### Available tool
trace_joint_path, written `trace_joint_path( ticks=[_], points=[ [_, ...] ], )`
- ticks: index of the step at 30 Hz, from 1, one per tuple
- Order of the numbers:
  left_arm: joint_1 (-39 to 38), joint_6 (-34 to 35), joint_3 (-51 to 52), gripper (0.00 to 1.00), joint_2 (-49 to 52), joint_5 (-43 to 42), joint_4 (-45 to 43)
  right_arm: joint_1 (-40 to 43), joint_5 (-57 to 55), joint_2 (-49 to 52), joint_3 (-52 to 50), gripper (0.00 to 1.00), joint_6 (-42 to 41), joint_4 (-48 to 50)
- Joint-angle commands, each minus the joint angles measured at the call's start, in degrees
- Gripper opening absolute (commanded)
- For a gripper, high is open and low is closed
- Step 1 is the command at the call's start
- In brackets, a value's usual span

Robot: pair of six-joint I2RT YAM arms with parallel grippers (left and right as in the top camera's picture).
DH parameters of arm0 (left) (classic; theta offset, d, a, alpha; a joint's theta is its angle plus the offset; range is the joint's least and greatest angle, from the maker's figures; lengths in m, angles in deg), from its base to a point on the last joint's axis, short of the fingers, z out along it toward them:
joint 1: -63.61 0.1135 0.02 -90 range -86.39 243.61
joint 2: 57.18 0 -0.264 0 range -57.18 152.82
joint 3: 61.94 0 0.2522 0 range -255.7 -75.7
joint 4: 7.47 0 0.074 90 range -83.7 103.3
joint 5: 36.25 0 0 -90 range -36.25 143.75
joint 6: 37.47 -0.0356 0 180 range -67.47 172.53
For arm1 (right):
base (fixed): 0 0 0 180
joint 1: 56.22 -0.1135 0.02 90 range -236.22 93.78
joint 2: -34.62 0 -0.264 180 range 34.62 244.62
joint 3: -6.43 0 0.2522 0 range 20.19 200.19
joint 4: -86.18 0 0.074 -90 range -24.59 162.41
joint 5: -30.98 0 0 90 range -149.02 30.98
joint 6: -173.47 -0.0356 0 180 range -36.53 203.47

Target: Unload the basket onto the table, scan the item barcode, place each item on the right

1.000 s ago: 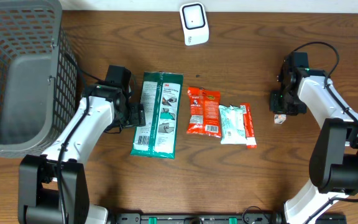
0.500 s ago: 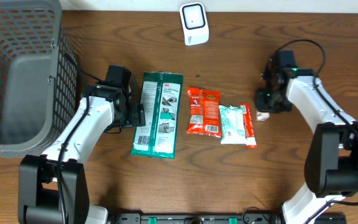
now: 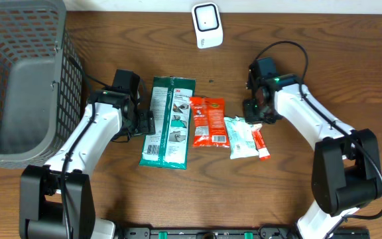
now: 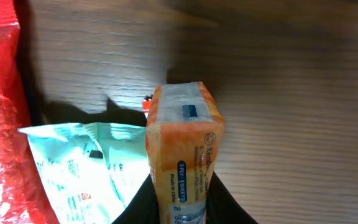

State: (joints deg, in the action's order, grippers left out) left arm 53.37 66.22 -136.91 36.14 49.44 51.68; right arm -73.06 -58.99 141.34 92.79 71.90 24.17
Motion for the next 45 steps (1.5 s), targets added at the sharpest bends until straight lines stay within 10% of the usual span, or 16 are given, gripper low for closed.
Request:
trace_joint_path(
  ticks=[1,17,32,45],
  points=[
    [0.0,0.2,-0.2,0.86,-0.1,0.5,0.2,-1.6,-0.4,-1.6,1.6,0.15,-3.0,-0.7],
    [0.0,0.2,-0.2,0.86,-0.1,0.5,0.2,3.8,-16.8,-1.6,9.6,0.14,-0.8,-11.4],
    [0.0,0.2,-0.2,0.86,-0.1,0.5,0.2,7.4,-19.6,-1.6,-3.0,0.14,-2.6,2.0],
    [0.0,0.2,-0.2,0.86,-0.1,0.5,0.2,7.6,-7.0,-1.6,-3.1,0.41,-4.7,2.4]
  ],
)
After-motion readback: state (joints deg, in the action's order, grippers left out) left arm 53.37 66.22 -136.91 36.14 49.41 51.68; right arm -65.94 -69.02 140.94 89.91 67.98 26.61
